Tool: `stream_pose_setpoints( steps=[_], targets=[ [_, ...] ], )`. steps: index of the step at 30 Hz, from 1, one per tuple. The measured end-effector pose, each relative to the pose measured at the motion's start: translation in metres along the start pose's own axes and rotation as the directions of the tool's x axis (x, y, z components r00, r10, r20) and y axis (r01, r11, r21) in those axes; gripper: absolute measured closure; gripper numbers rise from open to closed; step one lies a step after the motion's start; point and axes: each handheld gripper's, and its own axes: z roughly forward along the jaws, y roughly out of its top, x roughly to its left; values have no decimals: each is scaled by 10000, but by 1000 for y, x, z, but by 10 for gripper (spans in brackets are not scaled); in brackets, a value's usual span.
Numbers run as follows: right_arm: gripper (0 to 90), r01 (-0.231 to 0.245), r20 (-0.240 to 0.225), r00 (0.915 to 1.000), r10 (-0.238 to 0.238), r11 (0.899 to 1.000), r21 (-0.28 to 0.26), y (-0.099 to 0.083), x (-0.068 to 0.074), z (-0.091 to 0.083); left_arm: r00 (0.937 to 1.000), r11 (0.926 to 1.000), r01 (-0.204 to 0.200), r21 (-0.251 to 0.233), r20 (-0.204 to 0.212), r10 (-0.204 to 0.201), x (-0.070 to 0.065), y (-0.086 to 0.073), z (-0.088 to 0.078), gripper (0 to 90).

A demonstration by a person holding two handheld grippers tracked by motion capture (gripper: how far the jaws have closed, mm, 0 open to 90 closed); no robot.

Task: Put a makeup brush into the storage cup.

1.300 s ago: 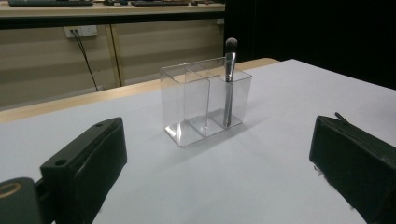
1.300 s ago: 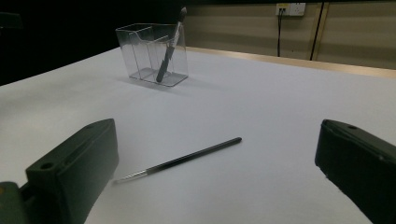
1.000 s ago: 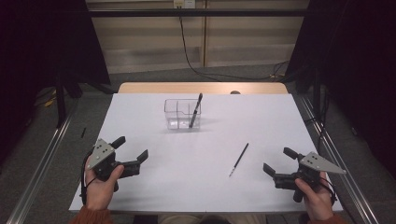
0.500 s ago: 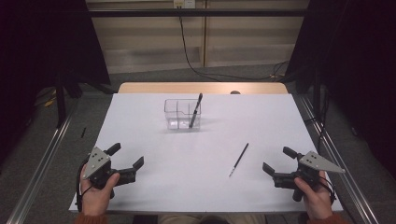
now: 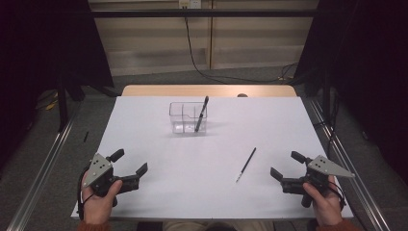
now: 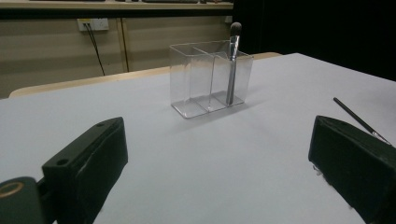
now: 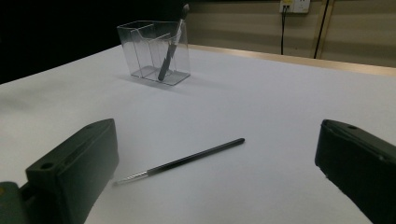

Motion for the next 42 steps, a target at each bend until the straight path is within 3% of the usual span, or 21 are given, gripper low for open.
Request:
stream_pose_setpoints(
  steps=[15,31,34,42],
  targets=[
    [0,92,-554,9984,-102,9998,-188,12,3,9,9997,9998,-179,14,-177,179,-2,1,-3,38],
    [0,376,-716,9966,-406,9984,-422,34,3,40,9998,9997,-132,-213,-182,129,-2,2,-11,38],
    [0,382,-796,9960,-414,9984,-410,38,4,47,10000,9995,-32,-329,-19,32,-3,2,-12,33],
    [0,843,-1114,9900,-867,9961,-264,51,8,68,9998,9994,-58,-345,-177,52,0,1,-11,28]
  ],
)
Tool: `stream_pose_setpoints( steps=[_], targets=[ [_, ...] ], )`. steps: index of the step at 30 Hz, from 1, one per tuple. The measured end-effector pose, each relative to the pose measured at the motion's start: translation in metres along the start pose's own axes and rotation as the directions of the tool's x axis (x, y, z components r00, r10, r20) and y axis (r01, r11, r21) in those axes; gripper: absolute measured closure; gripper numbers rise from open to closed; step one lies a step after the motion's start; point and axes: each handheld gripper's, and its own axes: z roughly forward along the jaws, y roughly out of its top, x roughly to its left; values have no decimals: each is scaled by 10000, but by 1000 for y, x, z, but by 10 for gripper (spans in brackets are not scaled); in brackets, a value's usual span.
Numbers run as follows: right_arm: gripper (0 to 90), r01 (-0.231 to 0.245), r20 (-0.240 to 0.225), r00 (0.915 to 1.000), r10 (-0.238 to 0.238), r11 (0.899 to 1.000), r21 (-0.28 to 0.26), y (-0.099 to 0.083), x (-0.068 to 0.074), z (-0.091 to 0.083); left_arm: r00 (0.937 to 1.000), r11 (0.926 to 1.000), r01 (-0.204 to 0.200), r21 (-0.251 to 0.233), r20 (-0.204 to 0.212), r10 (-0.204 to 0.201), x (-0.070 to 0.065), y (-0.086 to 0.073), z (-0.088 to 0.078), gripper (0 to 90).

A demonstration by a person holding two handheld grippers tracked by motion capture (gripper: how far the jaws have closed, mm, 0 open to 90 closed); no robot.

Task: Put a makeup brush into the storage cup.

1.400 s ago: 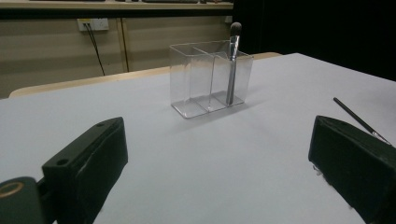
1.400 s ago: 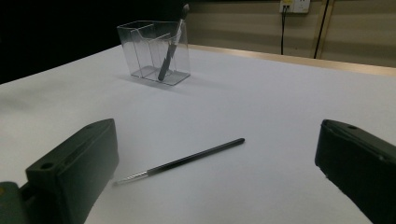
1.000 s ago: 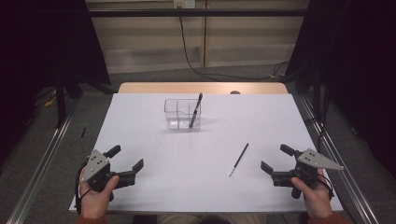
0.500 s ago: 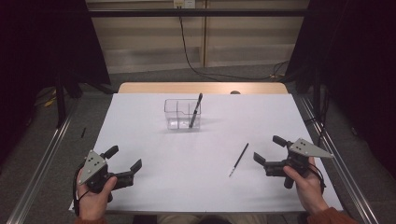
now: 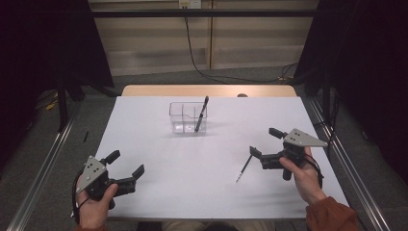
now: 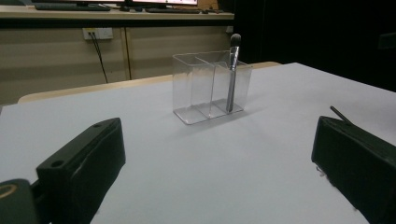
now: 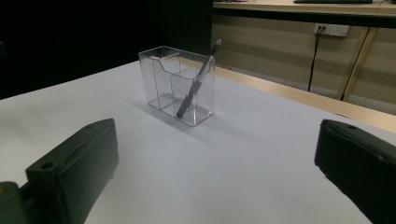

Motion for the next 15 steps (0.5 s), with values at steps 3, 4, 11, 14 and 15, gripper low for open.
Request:
stream_pose_setpoints(
  steps=[3,4,11,14,15],
  targets=[
    [0,124,8,9999,-124,9999,70,6,-2,9,10000,9998,70,-180,16,-70,0,0,1,28],
    [0,230,90,9997,-231,9997,101,8,-3,11,10000,9999,6,-143,-20,-7,1,0,1,28],
    [0,258,-197,9995,-245,9974,671,21,-13,26,10000,10000,-37,-48,34,38,2,0,3,29],
    [0,155,-179,9997,-138,9945,1033,24,-16,31,10000,10000,-64,-21,26,64,2,-1,3,29],
    [0,192,-234,9996,-165,9926,1197,24,-17,32,10000,10000,-74,-8,21,74,2,-1,3,29]
  ],
)
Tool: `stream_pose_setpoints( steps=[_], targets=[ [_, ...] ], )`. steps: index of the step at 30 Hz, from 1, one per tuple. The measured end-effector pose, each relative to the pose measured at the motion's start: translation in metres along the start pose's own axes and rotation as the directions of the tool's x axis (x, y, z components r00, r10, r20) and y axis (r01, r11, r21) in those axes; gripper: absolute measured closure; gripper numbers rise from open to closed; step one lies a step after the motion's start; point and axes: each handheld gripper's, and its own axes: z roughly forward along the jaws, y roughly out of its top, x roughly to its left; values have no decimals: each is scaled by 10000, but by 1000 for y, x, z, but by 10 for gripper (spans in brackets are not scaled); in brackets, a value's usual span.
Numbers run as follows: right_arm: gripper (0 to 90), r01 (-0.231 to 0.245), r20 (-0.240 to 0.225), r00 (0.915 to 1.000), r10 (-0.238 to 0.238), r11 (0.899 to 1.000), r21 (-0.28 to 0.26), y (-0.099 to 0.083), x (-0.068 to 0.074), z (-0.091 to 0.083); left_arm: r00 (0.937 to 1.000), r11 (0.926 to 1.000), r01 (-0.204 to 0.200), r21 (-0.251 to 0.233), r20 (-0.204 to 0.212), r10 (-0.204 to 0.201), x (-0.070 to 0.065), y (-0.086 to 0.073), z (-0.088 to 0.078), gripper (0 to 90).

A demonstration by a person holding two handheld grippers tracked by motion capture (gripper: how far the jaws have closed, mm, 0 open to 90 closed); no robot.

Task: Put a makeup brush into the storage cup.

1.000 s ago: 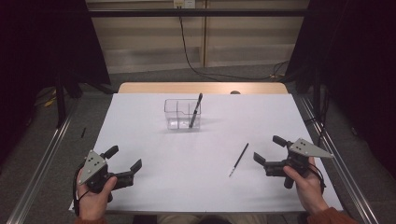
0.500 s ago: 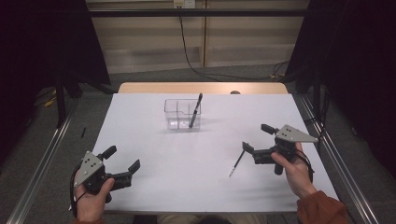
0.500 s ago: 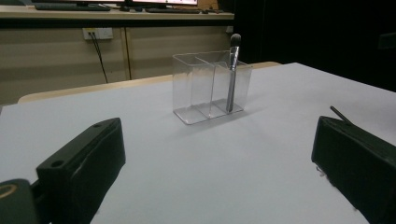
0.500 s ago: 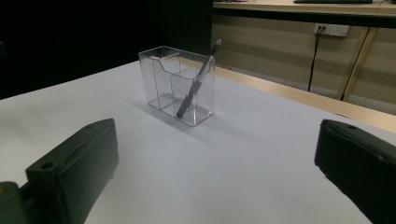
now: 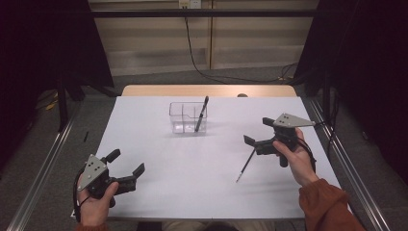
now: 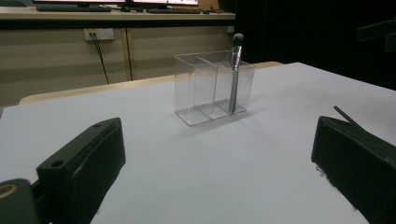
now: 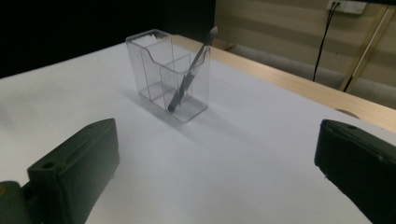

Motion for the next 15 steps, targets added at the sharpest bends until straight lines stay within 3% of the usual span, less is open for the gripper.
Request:
stream_pose_setpoints(
  steps=[4,9,11,15],
  targets=[
    [0,239,-107,9997,-233,9981,569,1,-1,4,10000,10000,-21,-1,53,21,0,0,0,29],
    [0,522,-370,9982,-474,9888,1399,6,-2,8,9999,9999,-69,135,138,67,0,-1,1,29],
    [0,741,-618,9961,-632,9782,1941,8,-3,10,9999,9999,-60,145,125,58,1,-1,1,29],
    [6,1166,-1161,9897,-842,9441,3084,11,-3,15,9999,9999,-57,157,149,54,2,-1,1,31]
  ],
)
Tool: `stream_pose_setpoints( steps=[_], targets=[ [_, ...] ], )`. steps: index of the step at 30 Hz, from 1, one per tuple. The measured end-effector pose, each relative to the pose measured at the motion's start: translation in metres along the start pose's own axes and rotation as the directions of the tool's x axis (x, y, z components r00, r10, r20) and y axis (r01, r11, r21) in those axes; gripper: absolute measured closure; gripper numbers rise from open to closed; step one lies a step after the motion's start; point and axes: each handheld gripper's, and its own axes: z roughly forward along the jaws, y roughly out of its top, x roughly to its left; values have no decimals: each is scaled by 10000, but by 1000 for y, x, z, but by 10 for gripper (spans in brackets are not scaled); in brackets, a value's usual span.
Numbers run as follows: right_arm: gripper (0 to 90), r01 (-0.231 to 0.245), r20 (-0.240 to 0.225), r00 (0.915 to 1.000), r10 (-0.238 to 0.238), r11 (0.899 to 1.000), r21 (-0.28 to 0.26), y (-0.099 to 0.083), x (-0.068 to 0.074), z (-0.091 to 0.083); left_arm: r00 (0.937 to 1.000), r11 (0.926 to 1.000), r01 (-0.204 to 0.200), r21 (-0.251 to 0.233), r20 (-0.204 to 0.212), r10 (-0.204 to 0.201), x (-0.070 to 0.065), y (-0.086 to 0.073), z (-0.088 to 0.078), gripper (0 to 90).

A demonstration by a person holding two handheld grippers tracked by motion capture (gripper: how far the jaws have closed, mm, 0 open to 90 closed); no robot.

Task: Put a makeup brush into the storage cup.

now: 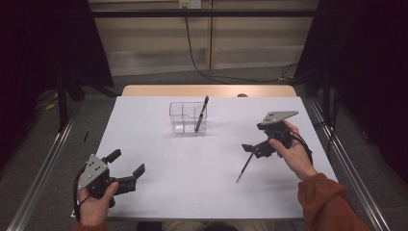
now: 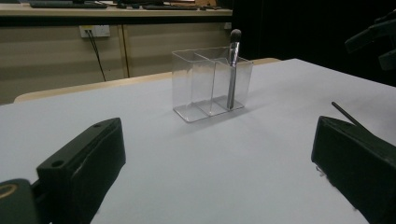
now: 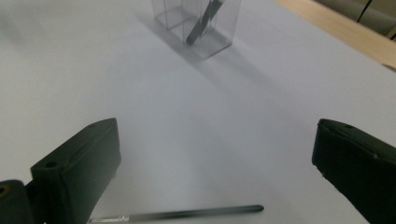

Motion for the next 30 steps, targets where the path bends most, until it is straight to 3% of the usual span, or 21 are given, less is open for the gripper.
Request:
stream_pose_setpoints(
  steps=[4,9,13,16,19,24,26,30],
  targets=[
    [14,350,-506,9983,-299,9941,1027,3,0,5,10000,10000,-2,41,1,2,0,0,0,33],
    [17,622,-1218,9918,-386,9784,1969,4,-3,10,10000,10000,-1,44,8,1,0,0,0,33],
    [19,1009,-1309,9889,-700,9637,2471,4,-3,13,10000,10000,21,33,-4,-21,1,-1,1,33],
    [25,1297,-1588,9836,-857,9477,2916,4,-5,17,10000,10000,-16,72,-16,16,1,-1,1,33],
    [37,1569,-1858,9779,-964,9251,3459,4,-5,24,10000,10000,-11,53,-19,12,1,-1,1,33],
    [50,2062,-2144,9681,-1296,8983,3880,5,-6,31,10000,10000,-46,88,-22,46,2,-1,1,33],
    [59,2381,-2378,9598,-1491,8810,4088,6,-7,33,10000,9999,-79,102,-17,79,2,-1,1,33],
    [60,2687,-2554,9521,-1680,8585,4368,7,-7,36,10000,9999,-46,125,0,46,2,-1,3,33]
  ],
)
